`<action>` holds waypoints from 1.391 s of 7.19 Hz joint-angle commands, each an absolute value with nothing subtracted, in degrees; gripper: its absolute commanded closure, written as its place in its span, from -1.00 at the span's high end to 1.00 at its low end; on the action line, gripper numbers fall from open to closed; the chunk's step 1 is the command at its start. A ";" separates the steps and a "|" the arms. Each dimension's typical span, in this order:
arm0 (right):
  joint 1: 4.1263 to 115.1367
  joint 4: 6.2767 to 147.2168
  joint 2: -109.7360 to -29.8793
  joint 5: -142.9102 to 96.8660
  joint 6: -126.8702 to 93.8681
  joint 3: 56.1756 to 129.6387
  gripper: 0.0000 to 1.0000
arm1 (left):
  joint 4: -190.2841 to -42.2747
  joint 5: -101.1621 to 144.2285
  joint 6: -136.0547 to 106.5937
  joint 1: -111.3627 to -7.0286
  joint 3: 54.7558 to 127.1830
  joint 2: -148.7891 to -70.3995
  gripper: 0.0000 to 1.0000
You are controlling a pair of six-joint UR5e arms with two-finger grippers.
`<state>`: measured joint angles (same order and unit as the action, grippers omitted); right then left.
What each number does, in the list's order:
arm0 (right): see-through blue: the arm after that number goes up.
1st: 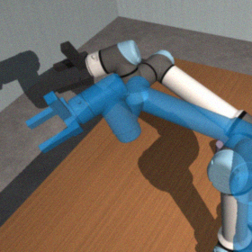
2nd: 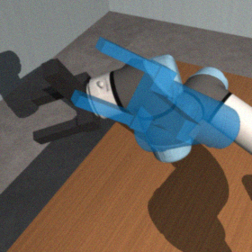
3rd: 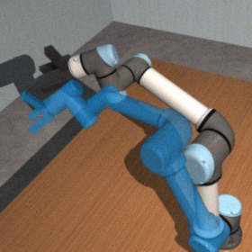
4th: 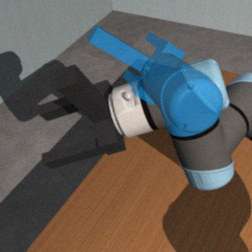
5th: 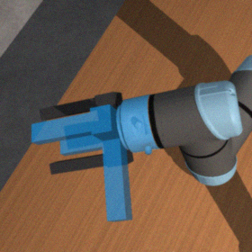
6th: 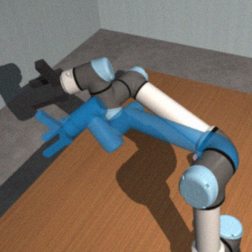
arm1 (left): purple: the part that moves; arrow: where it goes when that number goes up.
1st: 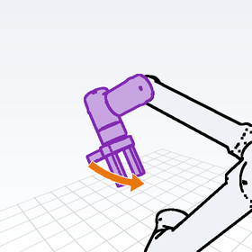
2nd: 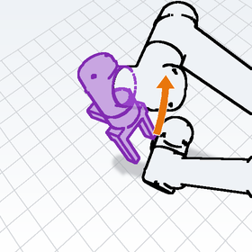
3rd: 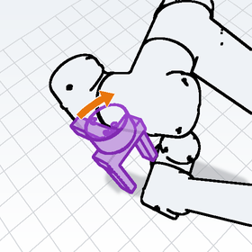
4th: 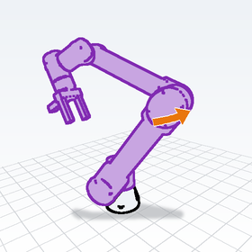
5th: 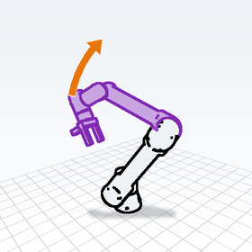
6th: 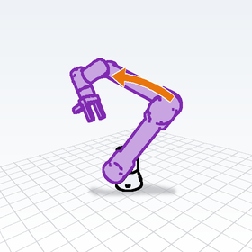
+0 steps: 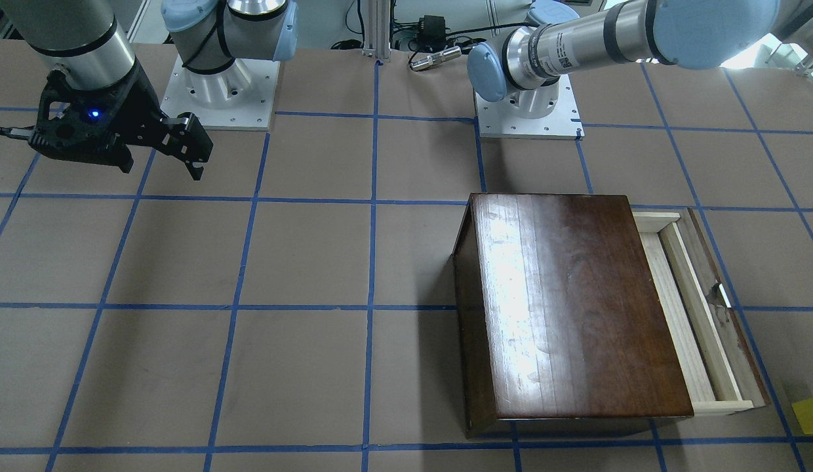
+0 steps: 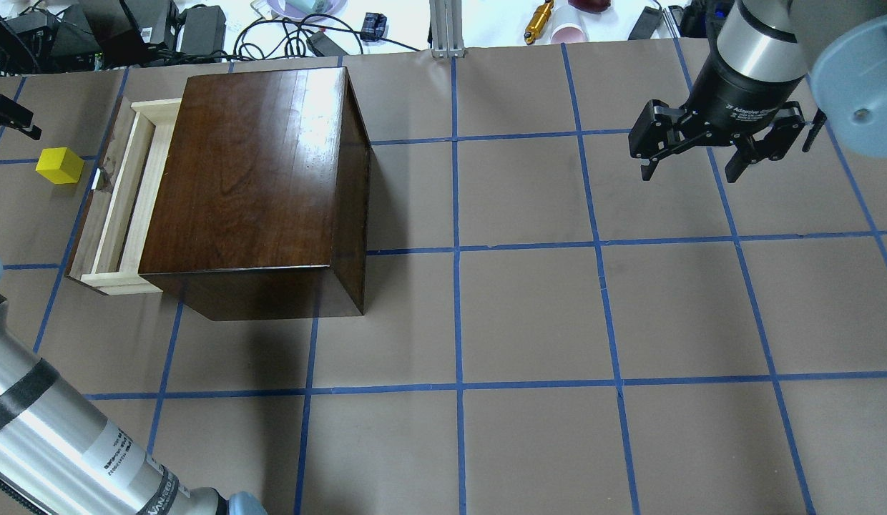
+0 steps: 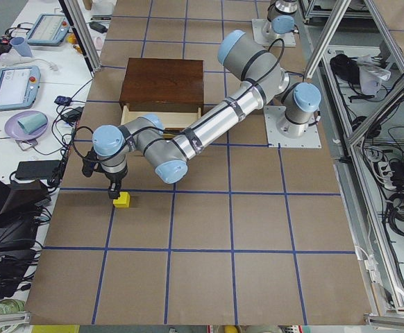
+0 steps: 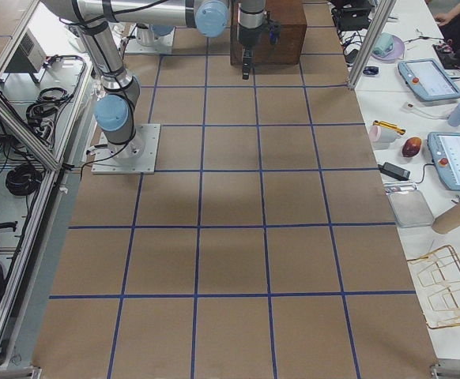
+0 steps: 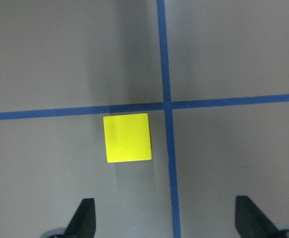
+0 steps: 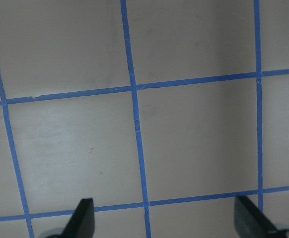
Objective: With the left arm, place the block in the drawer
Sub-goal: 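Release the handle and move the left gripper over the yellow cube, then lower the left gripper and grasp the yellow cube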
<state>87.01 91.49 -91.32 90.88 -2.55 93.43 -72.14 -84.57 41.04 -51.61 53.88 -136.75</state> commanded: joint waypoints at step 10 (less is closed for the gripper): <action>87.01 91.49 -91.32 90.97 -2.55 93.43 1.00 | -70.22 -84.38 41.05 -51.59 49.66 -146.60 1.00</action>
